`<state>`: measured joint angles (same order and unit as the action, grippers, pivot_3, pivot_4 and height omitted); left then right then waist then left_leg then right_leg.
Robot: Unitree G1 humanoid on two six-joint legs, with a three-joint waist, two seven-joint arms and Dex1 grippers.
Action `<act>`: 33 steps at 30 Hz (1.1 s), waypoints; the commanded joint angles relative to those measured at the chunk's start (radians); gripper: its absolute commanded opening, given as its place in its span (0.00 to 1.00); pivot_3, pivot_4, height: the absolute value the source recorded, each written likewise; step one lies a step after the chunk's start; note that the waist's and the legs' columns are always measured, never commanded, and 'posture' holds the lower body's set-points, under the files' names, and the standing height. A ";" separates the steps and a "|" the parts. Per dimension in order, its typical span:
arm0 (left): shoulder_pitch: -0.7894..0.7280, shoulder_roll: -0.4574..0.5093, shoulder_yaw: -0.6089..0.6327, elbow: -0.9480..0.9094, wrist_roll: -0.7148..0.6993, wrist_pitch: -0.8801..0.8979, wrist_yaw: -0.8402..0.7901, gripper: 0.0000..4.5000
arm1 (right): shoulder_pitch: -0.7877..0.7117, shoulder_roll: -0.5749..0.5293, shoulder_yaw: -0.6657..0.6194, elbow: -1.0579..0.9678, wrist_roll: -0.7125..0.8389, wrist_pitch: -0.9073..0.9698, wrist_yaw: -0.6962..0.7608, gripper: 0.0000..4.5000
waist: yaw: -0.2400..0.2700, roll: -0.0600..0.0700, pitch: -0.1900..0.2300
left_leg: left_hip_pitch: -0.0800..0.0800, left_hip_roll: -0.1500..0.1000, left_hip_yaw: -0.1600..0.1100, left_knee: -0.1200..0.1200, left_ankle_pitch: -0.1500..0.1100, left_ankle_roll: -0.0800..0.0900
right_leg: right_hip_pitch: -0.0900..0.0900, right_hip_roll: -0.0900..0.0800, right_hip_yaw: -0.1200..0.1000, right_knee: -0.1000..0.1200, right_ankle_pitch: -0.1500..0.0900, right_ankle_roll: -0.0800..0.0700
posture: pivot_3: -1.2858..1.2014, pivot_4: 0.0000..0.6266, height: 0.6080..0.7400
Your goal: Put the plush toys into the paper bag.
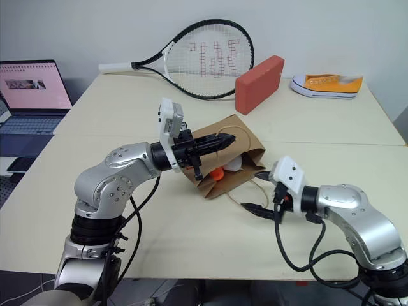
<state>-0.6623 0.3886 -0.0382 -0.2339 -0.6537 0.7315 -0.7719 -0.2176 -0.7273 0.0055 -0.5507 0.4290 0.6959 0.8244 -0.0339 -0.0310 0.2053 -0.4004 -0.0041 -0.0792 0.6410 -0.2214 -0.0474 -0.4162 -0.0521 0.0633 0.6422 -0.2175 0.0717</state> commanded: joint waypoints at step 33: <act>-0.106 0.115 0.066 0.060 -0.005 -0.038 -0.082 0.00 | -0.031 0.164 -0.044 0.171 0.075 0.102 -0.076 0.01 | 0.001 0.000 0.000 | 0.000 0.000 0.000 0.000 0.000 0.000 | 0.000 0.000 0.000 0.001 0.002 0.004 | 0.52 0.24 1.00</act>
<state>-0.7327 0.4848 0.0030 -0.1694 -0.6623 0.7255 -0.8236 -0.2208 -0.5425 0.0182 -0.3089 0.4447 0.7704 0.7249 -0.0333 -0.0307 0.2054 -0.4004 -0.0044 -0.0796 0.6412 -0.2214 -0.0474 -0.4160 -0.0520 0.0632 0.6429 -0.2150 0.0759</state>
